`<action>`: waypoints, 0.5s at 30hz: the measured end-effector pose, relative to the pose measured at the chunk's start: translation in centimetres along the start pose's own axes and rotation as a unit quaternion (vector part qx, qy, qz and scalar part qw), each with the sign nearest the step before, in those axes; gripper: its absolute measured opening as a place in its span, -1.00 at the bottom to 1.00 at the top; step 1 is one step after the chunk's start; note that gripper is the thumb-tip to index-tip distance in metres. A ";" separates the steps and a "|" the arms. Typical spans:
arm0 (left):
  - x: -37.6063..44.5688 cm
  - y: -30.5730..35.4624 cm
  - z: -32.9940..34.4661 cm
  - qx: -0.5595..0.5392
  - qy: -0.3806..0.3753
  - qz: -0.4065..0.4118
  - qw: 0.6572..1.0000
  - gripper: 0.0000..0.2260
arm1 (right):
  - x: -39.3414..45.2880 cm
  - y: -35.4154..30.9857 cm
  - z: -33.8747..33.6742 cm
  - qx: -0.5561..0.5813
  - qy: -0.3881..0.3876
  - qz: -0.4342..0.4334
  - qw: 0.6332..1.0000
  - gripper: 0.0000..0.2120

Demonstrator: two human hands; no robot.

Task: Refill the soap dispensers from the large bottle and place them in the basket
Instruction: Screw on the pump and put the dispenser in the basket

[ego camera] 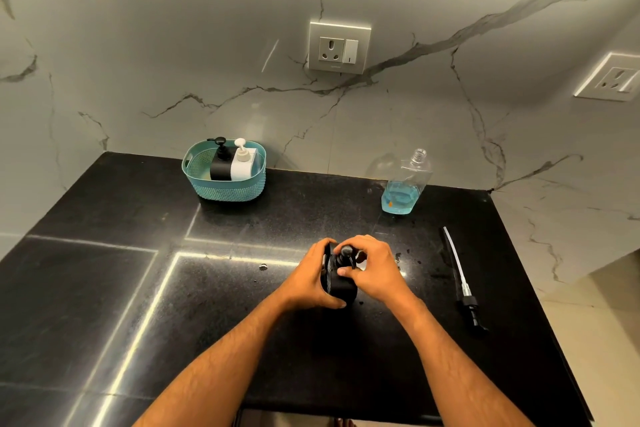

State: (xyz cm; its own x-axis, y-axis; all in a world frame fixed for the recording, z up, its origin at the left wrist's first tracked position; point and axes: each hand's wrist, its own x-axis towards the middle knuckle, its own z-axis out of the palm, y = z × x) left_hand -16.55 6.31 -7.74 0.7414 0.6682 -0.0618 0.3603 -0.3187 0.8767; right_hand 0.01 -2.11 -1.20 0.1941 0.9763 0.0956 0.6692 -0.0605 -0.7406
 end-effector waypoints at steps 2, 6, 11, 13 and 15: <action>0.0 0.0 0.0 0.002 -0.001 0.002 1.000 -0.11 | 0.2 -0.2 0.2 -0.002 0.023 0.012 1.000 -0.64; 0.0 0.0 0.0 0.003 0.007 0.009 1.000 -0.11 | -0.4 -0.5 1.4 0.003 0.094 0.061 0.994 -0.61; 0.0 -0.1 0.0 0.005 0.005 0.006 1.000 -0.08 | -0.4 0.3 1.1 0.021 0.051 0.048 0.997 -0.62; 0.1 -0.1 -0.1 0.005 0.002 0.004 1.000 -0.07 | -0.2 1.1 0.4 0.045 0.001 0.040 0.998 -0.60; 0.1 -0.1 -0.1 0.004 -0.002 0.003 1.000 -0.08 | -0.4 1.4 0.2 0.067 0.000 0.045 0.997 -0.59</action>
State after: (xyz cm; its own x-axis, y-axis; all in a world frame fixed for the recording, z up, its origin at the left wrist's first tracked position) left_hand -16.56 6.48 -7.83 0.7454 0.6640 -0.0587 0.3604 -0.3273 0.8735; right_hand 0.73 -2.49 -2.44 0.2497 0.9680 0.0243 0.5478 -0.1205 -0.8279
